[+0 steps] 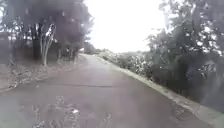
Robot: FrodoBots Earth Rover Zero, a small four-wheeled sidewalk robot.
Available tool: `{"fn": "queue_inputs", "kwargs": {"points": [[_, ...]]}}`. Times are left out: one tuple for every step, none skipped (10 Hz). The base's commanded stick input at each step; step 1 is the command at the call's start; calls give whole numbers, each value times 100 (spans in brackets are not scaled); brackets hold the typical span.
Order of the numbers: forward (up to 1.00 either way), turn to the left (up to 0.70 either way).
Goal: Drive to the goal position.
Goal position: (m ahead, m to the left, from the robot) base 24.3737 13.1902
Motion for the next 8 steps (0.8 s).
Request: {"fn": "queue_inputs", "kwargs": {"points": [[70, 0], [70, 0], [70, 0], [70, 0], [70, 0], [70, 0], [70, 0], [70, 0]]}}
